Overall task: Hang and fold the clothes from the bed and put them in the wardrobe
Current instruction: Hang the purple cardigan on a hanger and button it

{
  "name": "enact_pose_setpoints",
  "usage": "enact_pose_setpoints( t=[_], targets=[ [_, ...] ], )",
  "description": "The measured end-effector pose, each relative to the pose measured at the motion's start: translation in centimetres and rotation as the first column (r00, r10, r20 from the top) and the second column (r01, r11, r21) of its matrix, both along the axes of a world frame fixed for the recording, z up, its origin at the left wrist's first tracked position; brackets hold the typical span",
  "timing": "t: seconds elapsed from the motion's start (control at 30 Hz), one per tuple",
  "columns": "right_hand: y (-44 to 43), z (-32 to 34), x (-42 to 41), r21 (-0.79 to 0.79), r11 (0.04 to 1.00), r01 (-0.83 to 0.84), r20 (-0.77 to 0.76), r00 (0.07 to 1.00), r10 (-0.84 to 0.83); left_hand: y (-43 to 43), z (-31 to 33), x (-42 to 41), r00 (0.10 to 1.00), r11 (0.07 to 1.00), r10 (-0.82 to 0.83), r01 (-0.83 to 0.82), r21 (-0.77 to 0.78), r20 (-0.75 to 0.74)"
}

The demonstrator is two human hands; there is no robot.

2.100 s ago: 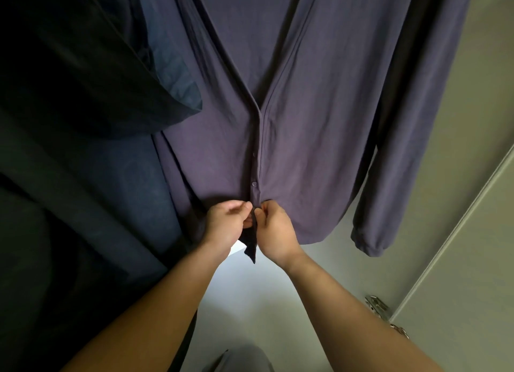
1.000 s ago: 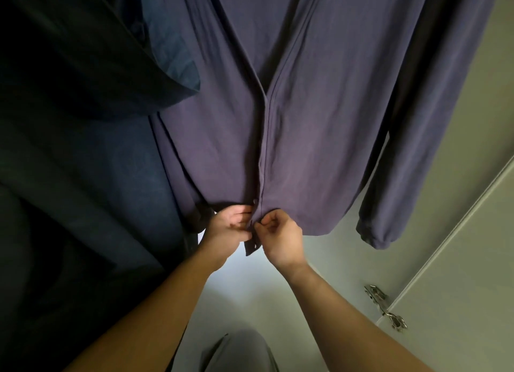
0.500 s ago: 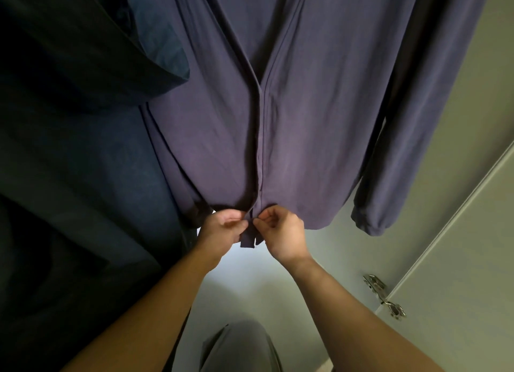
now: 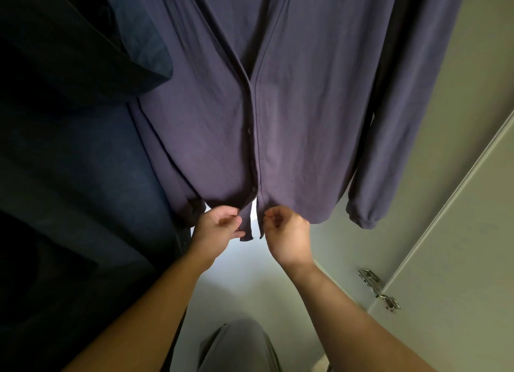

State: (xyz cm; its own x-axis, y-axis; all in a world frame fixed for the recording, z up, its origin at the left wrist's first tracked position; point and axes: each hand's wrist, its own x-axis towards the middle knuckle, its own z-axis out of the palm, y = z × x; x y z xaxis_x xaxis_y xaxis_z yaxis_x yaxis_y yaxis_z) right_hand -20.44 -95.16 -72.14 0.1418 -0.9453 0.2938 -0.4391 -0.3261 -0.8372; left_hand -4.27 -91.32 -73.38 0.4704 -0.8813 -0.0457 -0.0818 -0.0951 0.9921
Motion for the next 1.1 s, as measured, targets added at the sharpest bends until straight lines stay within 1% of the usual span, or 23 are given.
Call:
enact_pose_setpoints(
  t=[0.13, 0.23, 0.33, 0.43, 0.57, 0.7, 0.87, 0.97, 1.1],
  targets=[
    [0.2, 0.0, 0.2, 0.007, 1.0, -0.008, -0.017, 1.0, 0.008, 0.0, 0.1, -0.5, 0.99, 0.998, 0.003, 0.006, -0.062, 0.144],
    [0.4, 0.1, 0.4, 0.039, 0.999, -0.03, 0.002, 1.0, 0.03, -0.3, 0.1, -0.7, 0.967, 0.997, 0.01, 0.009, -0.072, 0.254],
    [0.5, 0.3, 0.6, 0.087, 0.995, -0.049, 0.042, 0.998, 0.045, -0.6, 0.1, -1.0, 0.962, 0.997, 0.005, 0.015, -0.072, 0.272],
    [0.6, 0.4, 0.7, 0.127, 0.99, -0.068, 0.094, 0.994, 0.056, -0.7, -0.1, -1.1, 0.966, 0.998, 0.012, 0.006, -0.068, 0.259],
    [0.7, 0.6, 0.6, 0.142, 0.988, -0.059, 0.113, 0.993, 0.043, -0.6, -0.3, -1.1, 0.965, 0.998, 0.007, 0.01, -0.064, 0.261],
    [0.7, 0.8, 0.6, 0.176, 0.983, -0.044, 0.12, 0.992, 0.023, -0.2, -0.1, -1.1, 0.944, 0.998, 0.0, 0.022, -0.061, 0.329],
    [0.8, 0.8, 0.8, 0.176, 0.979, -0.103, 0.181, 0.981, 0.071, 0.0, 0.0, -0.9, 0.928, 0.997, 0.02, 0.007, -0.071, 0.373],
    [1.0, 0.6, 1.0, 0.169, 0.979, -0.115, 0.17, 0.982, 0.085, 0.2, 0.3, -0.9, 0.904, 0.997, 0.029, 0.002, -0.072, 0.427],
    [0.8, 0.5, 1.1, 0.154, 0.986, -0.058, 0.119, 0.992, 0.04, 0.4, 0.5, -1.1, 0.911, 0.998, 0.007, 0.022, -0.064, 0.413]
  ],
)
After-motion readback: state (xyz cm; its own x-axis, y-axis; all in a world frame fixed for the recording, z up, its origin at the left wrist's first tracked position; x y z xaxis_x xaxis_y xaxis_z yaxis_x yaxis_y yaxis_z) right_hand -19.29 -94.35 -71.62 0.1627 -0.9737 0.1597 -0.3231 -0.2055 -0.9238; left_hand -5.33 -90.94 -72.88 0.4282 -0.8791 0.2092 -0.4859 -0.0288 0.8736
